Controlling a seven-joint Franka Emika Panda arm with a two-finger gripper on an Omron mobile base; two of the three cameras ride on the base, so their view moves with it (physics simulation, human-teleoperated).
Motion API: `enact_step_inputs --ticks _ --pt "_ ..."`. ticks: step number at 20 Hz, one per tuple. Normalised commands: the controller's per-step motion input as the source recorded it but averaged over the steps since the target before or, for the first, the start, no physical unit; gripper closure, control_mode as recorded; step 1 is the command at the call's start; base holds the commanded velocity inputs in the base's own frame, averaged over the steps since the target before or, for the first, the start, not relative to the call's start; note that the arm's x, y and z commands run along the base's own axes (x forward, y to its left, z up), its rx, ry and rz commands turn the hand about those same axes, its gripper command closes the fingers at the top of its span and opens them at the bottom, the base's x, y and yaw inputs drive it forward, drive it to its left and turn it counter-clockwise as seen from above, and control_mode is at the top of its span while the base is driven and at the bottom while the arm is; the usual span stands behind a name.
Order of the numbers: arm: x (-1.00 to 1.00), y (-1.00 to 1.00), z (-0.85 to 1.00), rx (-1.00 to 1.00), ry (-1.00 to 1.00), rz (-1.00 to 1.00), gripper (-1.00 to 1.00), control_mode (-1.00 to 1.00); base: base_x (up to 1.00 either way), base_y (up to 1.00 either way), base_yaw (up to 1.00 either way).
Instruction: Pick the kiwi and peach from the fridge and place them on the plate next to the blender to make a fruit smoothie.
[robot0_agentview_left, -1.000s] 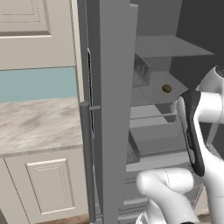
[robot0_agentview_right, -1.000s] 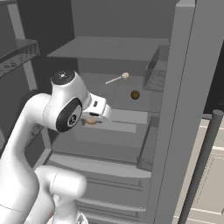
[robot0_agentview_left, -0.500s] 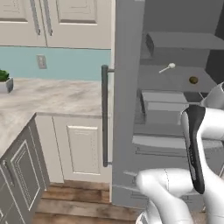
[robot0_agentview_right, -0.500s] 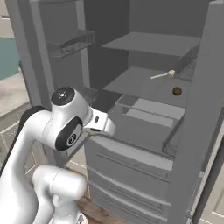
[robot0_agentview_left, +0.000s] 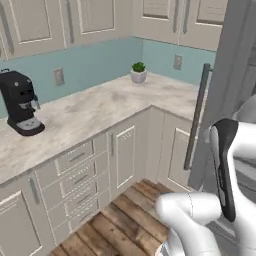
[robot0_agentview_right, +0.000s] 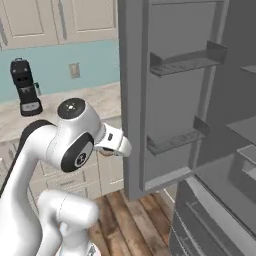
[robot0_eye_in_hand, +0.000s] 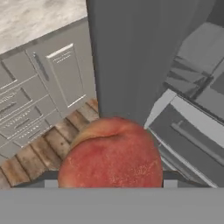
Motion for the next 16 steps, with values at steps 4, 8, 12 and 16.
enact_step_inputs --ticks 4,8,12,16 --pt "0.00 0.00 0.00 0.00 0.00 0.00 1.00 1.00 -0.32 0.03 1.00" --pt "0.00 0.00 0.00 0.00 0.00 0.00 1.00 1.00 -0.24 0.00 1.00" --pt "0.00 0.00 0.00 0.00 0.00 0.00 1.00 1.00 -0.09 0.02 1.00" --pt "0.00 0.00 0.00 0.00 0.00 0.00 1.00 1.00 -0.03 0.09 1.00"
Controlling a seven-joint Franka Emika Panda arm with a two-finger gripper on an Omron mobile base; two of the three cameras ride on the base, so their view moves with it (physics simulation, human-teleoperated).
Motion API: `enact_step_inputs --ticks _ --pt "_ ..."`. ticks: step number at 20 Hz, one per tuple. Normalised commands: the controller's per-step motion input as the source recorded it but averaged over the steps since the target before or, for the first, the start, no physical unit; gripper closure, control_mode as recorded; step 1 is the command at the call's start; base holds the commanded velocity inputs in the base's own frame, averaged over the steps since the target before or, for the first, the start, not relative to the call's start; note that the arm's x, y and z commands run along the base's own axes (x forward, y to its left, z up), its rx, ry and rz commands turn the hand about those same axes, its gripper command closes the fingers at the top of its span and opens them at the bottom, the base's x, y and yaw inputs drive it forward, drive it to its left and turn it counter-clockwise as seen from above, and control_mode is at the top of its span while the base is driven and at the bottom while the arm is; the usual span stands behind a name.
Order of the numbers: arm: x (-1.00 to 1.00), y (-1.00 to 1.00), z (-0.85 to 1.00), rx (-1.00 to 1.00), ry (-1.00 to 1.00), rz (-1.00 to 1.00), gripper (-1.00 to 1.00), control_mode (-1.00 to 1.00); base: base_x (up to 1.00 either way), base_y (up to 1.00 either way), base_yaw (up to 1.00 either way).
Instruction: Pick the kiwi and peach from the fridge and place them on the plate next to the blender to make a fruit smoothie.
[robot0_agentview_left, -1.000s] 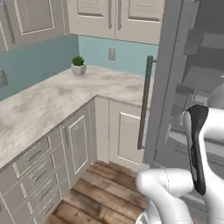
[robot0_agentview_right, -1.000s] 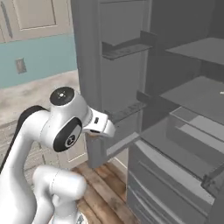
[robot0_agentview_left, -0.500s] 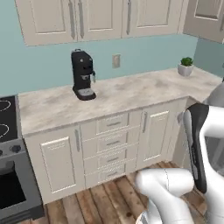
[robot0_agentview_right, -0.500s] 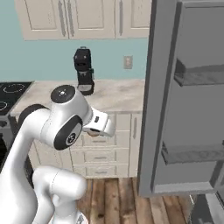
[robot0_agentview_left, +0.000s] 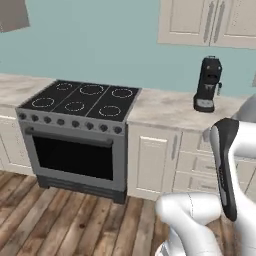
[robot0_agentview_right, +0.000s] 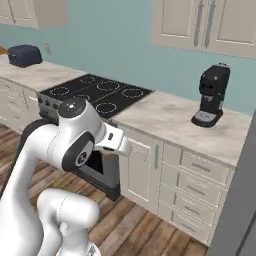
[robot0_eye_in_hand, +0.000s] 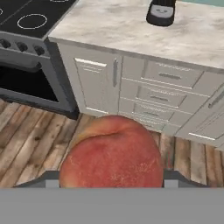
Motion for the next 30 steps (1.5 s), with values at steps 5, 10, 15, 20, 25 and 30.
enact_step_inputs --ticks 5,10,15,20,25,30 --pt "0.00 0.00 0.00 0.00 0.00 0.00 1.00 1.00 -0.06 0.02 1.00" --pt "0.00 0.00 0.00 0.00 0.00 0.00 1.00 1.00 -0.04 0.01 1.00" --pt "0.00 0.00 0.00 0.00 0.00 0.00 1.00 1.00 0.00 0.00 1.00" --pt "0.00 0.00 0.00 0.00 0.00 0.00 1.00 1.00 0.00 0.00 1.00" --pt "0.00 0.00 0.00 0.00 0.00 0.00 1.00 1.00 0.00 0.00 1.00" --pt "0.00 0.00 0.00 0.00 0.00 0.00 1.00 1.00 0.05 0.00 1.00"
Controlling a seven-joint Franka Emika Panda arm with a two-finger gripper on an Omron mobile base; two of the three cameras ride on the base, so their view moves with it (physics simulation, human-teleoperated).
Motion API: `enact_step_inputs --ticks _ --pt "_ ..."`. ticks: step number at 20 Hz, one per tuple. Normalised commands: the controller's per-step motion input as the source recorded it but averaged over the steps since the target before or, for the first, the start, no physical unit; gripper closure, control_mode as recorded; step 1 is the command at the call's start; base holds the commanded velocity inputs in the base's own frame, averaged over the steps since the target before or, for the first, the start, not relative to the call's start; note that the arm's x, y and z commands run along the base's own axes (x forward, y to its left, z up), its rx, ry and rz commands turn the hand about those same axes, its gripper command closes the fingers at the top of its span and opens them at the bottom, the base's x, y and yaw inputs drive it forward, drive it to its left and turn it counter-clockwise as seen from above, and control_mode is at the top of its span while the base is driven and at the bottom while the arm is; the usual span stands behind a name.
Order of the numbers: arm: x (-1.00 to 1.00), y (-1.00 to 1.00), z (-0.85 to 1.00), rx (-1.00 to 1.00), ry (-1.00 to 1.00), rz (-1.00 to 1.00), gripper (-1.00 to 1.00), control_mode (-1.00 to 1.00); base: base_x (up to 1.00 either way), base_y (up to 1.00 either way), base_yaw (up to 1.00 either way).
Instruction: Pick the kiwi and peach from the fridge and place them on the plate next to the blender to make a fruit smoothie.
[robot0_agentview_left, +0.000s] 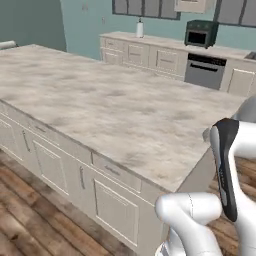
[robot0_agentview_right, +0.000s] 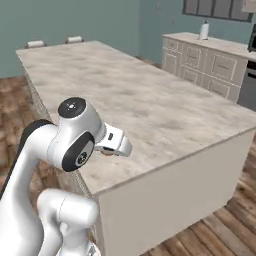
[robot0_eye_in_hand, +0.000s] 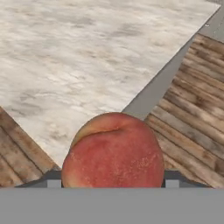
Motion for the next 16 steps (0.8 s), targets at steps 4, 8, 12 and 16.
enact_step_inputs --ticks 4,8,12,16 --pt "0.00 0.00 0.00 0.00 0.00 0.00 1.00 1.00 0.02 0.00 1.00" --pt "0.00 0.00 0.00 0.00 0.00 0.00 1.00 1.00 0.00 0.00 1.00" --pt "0.00 0.00 0.00 0.00 0.00 0.00 1.00 1.00 0.00 0.00 1.00" --pt "0.00 0.00 0.00 0.00 0.00 0.00 1.00 1.00 0.27 0.02 0.87"
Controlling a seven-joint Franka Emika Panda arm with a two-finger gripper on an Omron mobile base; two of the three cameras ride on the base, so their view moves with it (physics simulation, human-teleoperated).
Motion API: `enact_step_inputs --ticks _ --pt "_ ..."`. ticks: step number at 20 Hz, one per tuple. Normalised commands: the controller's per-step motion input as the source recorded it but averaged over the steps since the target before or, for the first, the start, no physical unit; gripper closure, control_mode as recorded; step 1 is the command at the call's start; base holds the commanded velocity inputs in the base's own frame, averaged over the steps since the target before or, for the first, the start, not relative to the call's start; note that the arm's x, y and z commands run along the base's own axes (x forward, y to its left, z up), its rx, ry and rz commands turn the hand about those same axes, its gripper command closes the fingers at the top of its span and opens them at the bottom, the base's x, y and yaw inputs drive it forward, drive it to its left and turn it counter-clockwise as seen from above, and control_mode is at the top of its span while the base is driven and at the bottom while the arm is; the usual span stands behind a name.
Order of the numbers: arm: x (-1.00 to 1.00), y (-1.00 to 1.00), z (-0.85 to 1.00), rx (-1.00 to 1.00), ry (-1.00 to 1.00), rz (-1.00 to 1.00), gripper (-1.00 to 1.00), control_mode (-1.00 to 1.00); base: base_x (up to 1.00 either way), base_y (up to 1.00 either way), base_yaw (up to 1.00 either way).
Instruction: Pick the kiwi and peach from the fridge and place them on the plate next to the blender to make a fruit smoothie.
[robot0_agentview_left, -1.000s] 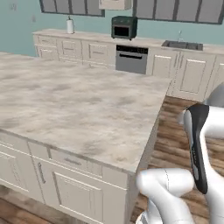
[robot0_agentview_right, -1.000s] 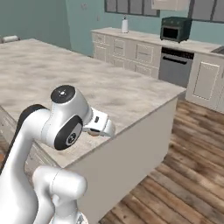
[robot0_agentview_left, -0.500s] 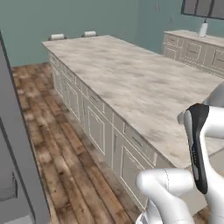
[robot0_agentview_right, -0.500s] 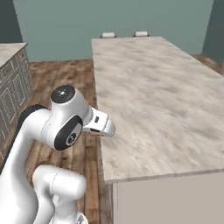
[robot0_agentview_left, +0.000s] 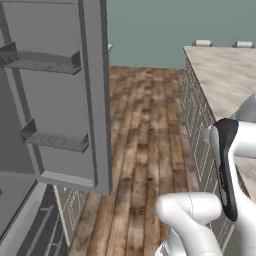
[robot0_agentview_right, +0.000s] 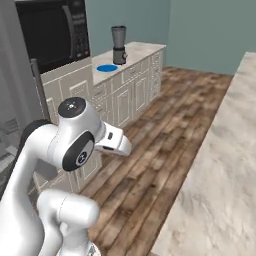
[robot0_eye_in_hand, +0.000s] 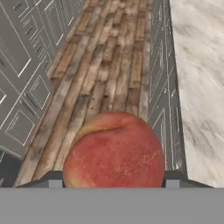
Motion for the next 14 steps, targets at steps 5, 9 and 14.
enact_step_inputs --ticks 5,9,14 --pt "0.00 0.00 0.00 0.00 0.00 0.00 1.00 1.00 0.81 0.70 0.26" --pt "0.00 0.00 0.00 0.00 0.00 0.00 1.00 1.00 1.00 0.15 -0.01" --pt "0.00 0.00 0.00 0.00 0.00 0.00 1.00 1.00 1.00 -0.68 0.00"
